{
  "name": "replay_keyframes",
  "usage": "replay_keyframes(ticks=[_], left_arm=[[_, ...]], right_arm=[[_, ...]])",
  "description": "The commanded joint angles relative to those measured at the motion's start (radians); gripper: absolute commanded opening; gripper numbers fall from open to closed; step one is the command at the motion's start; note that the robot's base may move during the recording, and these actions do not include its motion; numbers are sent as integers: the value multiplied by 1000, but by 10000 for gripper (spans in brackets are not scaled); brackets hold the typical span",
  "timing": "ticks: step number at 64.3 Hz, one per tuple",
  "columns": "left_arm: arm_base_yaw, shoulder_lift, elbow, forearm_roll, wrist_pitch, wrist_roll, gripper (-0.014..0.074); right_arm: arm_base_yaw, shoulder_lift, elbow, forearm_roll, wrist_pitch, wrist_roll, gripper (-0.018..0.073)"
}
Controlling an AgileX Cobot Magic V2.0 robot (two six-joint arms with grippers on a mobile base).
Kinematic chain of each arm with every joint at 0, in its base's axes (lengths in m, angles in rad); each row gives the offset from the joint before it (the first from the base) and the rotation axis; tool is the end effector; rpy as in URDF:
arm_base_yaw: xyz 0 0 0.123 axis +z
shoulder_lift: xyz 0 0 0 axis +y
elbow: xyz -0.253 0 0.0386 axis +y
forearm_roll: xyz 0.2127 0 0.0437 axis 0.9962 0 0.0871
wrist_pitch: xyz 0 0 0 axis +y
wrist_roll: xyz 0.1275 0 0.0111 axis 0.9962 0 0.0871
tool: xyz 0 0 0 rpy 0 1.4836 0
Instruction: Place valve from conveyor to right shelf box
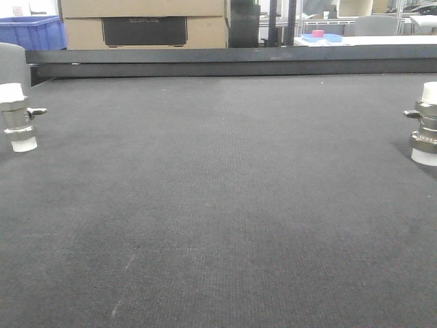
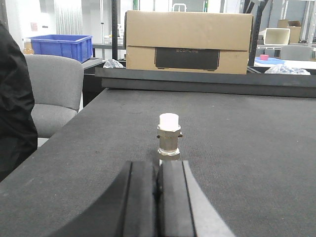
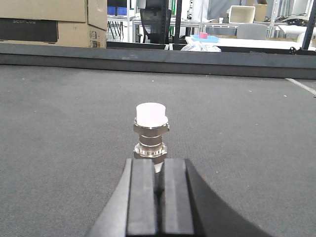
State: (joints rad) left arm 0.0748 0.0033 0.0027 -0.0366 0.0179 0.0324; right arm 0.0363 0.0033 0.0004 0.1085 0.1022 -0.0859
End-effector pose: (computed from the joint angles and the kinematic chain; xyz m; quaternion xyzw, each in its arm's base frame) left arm 0.0876 0.0065 0.2129 -0.0268 0.6838 0.0255 0.7287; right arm 0.0878 0.0046 0.2030 -0.0090 0.7134 0.0244 0.7003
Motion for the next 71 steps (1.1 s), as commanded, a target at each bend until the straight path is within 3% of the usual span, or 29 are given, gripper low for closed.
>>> replay_keyframes(ticks=[1, 32, 55, 65, 71], left_arm=[[1, -3, -3, -6, -18, 2, -111], [1, -3, -3, -6, -18, 2, -111], [1, -3, -3, -6, -76, 2, -111], [1, -3, -3, -7, -187, 2, -111], [1, -3, -61, -7, -147, 2, -111]], right_arm=[[-1, -3, 0, -2, -21, -2, -162], [-1, -3, 0, -2, -21, -2, -162], [0, -3, 0, -2, -95, -2, -162], [0, -3, 0, -2, -180, -2, -162], [0, -3, -32, -2, -184, -2, -162]])
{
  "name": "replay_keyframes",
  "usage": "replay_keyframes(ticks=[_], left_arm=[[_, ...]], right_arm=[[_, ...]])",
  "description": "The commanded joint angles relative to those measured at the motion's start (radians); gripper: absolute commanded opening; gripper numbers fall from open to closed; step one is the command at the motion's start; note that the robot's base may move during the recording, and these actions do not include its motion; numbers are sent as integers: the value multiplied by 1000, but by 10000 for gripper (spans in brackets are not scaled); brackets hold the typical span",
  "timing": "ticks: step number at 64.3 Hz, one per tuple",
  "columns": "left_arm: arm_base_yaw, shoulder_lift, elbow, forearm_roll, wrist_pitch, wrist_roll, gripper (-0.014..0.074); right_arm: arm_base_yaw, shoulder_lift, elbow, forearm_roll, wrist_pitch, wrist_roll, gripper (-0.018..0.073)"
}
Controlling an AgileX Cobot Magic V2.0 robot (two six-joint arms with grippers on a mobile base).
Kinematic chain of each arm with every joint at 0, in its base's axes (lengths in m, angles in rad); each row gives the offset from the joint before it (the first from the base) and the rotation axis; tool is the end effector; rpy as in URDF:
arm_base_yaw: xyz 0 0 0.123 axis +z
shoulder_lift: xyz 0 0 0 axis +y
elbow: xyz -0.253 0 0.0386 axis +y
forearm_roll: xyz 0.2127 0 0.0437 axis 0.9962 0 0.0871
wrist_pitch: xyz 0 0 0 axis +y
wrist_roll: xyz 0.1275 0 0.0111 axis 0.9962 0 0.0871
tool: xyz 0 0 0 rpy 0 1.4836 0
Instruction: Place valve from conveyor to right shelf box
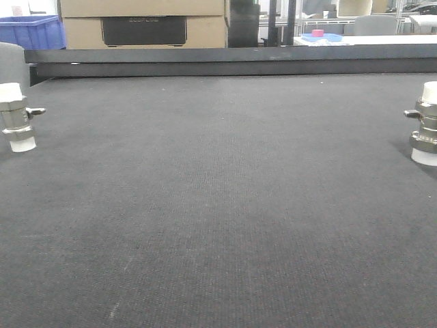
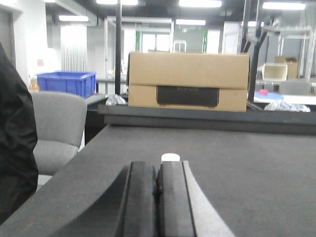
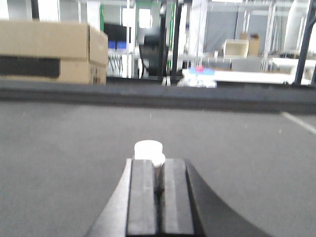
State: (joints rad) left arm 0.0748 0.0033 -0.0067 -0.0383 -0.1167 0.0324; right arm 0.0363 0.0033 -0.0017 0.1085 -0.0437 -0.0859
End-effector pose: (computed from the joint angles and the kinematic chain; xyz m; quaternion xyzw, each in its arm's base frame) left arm 0.0847 0.0069 0.2331 -0.0271 0.6296 0.0282 0.7759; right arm 0.0868 0.0026 0.2222 -0.0028 0.6600 0.0205 0.7509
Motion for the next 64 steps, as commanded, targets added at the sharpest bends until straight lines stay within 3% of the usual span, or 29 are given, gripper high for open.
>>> replay_keyframes(ticks=[1, 12, 19, 28, 35, 48, 55, 64], left_arm=[[1, -3, -66, -6, 1, 2, -111], [1, 125, -306, -3, 187, 2, -89], [1, 266, -435, -3, 274, 2, 72], [1, 442, -579, -3, 349, 2, 384], [-22, 580, -676, -6, 388, 2, 519], [-44, 772, -869, -88, 568, 2, 540], [-69, 858, -965, -90, 655, 2, 540], [-93, 941, -1058, -90, 703, 2, 540]], right_arm=[[0, -3, -43, -2, -29, -2, -162], [0, 2, -285, -2, 204, -2, -156], [0, 73, -400, -2, 263, -2, -57], [0, 218, -489, -2, 253, -2, 259], [0, 360, -528, -2, 234, -2, 574], [0, 561, -583, -2, 183, -2, 570], [0, 696, -738, -4, 342, -2, 570], [0, 921, -1000, -4, 672, -3, 570]])
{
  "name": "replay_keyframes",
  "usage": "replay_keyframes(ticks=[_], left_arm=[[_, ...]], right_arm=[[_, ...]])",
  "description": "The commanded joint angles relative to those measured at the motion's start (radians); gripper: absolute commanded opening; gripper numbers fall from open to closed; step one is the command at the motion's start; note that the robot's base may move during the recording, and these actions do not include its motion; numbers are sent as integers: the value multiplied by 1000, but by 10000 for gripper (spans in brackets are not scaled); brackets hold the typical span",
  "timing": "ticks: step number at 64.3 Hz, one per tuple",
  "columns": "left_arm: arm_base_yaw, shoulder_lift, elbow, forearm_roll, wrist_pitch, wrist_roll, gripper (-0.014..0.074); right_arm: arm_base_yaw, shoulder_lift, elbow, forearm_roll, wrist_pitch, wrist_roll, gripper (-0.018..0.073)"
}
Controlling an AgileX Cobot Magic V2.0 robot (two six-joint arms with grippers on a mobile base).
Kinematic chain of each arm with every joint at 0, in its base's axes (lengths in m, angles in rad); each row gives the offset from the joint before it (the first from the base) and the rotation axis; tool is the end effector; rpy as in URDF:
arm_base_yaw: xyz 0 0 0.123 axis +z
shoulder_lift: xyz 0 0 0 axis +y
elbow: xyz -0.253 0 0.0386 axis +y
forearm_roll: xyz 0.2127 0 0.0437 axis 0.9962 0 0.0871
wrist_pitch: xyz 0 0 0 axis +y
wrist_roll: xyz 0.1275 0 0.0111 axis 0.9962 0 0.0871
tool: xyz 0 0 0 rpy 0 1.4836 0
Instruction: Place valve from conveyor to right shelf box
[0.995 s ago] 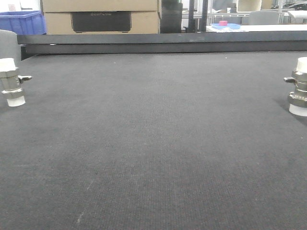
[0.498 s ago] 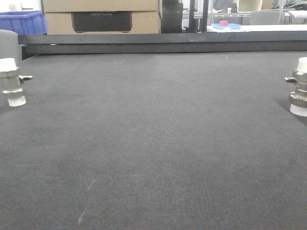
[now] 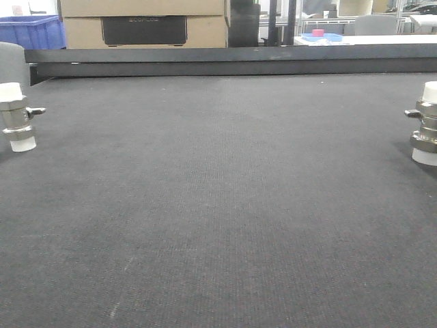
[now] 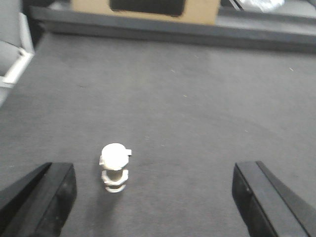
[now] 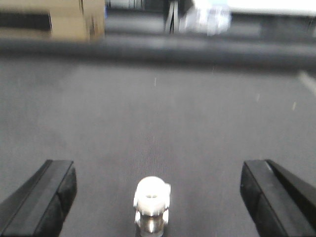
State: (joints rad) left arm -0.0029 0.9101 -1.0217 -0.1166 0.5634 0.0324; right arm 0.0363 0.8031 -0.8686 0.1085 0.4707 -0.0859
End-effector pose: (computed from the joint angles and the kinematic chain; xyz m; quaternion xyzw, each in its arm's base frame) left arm 0.2012 -0.0085 0.3683 -0.0084 0.8225 -0.0452 0.5670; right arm 0.1826 0.0129 0.3496 -0.0247 0.8090 0.0337 0.5864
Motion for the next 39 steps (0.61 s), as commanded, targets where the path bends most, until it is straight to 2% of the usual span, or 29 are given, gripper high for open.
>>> replay_keyframes(ticks=[1, 7, 19, 26, 39], left_arm=[[-17, 40, -47, -11, 23, 2, 540], [-20, 66, -61, -11, 23, 2, 540], [-20, 70, -61, -11, 23, 2, 540], [-20, 70, -61, -11, 23, 2, 540], [-20, 70, -61, -11, 23, 2, 540]], right_arm=[[0, 142, -158, -4, 185, -3, 570], [0, 279, -318, -4, 353, -39, 570], [0, 529, -537, -4, 591, -39, 570], [0, 655, -620, -4, 658, -41, 570], [0, 848, -695, -4, 682, -53, 570]])
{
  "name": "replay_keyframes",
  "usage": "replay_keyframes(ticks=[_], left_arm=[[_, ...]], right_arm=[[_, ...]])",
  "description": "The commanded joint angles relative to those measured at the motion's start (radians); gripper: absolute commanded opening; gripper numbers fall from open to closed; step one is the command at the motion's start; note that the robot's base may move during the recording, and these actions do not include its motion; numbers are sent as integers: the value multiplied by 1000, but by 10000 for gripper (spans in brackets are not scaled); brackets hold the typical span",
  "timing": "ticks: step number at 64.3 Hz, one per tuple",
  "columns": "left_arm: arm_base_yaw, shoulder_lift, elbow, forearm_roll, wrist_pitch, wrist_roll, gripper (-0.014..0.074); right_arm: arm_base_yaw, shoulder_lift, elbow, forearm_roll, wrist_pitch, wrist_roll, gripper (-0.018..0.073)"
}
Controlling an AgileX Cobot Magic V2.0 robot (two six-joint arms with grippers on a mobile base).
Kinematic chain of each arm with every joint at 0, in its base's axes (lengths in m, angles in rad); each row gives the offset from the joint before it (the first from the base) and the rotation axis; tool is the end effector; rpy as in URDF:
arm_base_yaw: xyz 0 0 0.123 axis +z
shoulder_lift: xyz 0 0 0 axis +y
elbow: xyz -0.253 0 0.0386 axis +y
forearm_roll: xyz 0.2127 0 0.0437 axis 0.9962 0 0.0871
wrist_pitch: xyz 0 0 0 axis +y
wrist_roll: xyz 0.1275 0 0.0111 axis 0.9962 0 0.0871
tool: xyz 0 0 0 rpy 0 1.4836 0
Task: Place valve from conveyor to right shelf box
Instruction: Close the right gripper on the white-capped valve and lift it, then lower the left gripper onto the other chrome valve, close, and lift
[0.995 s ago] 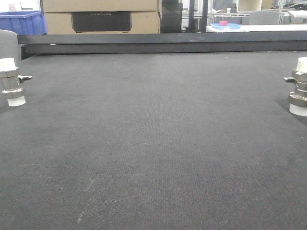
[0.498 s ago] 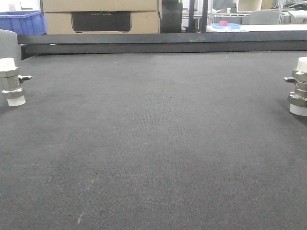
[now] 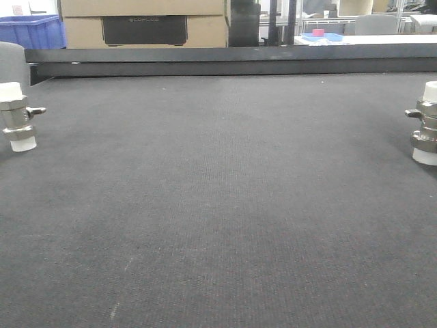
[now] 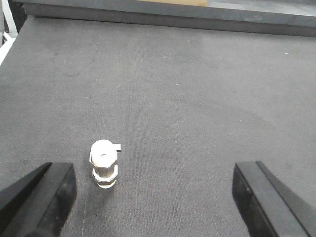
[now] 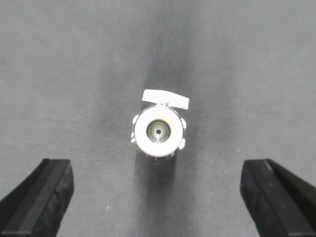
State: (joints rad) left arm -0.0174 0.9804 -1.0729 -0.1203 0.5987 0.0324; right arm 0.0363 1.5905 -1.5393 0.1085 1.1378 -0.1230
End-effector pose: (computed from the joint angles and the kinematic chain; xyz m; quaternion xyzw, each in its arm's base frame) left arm 0.2156 -0.0124 0.3662 -0.0023 0.8375 -0.0514 0.5440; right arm 0.3154 0.0240 0.2944 -0.0666 0.9690 0.0431 0.2341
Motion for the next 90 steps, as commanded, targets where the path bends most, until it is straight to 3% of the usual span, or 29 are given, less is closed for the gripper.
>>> replay_keyframes(ticks=[1, 37, 44, 56, 64, 77, 90], left_arm=[[-5, -1, -10, -8, -13, 2, 540], [-5, 0, -10, -8, 6, 2, 540], [-5, 0, -10, -8, 16, 2, 540], [-5, 4, -10, -8, 59, 2, 533], [-5, 40, -57, -3, 136, 2, 507], [-1, 187, -229, 69, 293, 1, 493], [87, 411, -446, 69, 498, 24, 538]], right_arm=[[0, 72, -24, -4, 15, -16, 570], [0, 313, -26, -4, -54, -17, 556], [0, 321, -26, -4, -46, -17, 413], [0, 315, -26, -29, -49, -17, -163], [0, 292, -26, -48, -49, -17, -151], [0, 197, -1, -38, -59, -17, -151], [0, 66, 149, 0, -116, -17, -151]])
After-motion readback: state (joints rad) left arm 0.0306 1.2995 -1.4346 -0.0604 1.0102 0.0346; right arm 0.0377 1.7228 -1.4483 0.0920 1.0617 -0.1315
